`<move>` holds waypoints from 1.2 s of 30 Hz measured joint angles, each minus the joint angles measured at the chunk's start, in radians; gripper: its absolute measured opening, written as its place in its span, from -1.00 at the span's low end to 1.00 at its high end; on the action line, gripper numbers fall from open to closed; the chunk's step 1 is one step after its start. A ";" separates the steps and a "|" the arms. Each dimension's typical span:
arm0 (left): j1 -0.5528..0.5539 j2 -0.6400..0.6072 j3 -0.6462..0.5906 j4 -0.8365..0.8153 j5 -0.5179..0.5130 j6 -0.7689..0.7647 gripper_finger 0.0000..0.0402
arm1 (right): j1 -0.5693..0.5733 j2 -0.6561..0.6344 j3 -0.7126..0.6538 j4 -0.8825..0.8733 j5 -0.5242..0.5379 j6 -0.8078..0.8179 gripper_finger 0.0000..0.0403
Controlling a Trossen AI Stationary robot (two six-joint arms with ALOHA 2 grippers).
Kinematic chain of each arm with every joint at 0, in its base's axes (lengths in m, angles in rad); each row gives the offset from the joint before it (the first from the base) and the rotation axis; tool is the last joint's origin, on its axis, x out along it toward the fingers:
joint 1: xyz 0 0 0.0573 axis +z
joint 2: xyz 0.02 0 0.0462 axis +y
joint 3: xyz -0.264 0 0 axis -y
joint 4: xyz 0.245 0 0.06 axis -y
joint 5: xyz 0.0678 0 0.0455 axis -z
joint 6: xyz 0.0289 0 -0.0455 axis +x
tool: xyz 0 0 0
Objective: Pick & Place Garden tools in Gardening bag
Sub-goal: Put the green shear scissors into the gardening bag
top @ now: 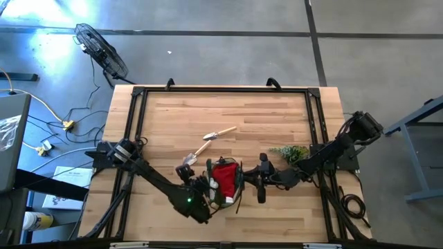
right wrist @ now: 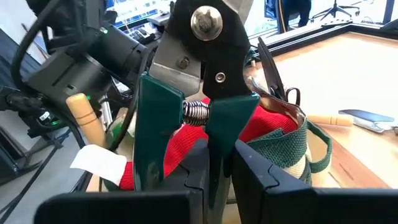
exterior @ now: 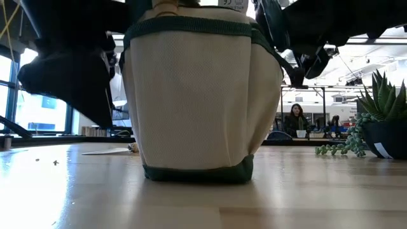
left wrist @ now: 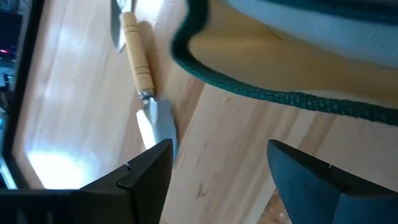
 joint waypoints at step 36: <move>-0.002 -0.002 -0.013 0.045 0.028 0.003 0.25 | -0.042 0.000 0.001 -0.157 0.072 -0.156 -0.84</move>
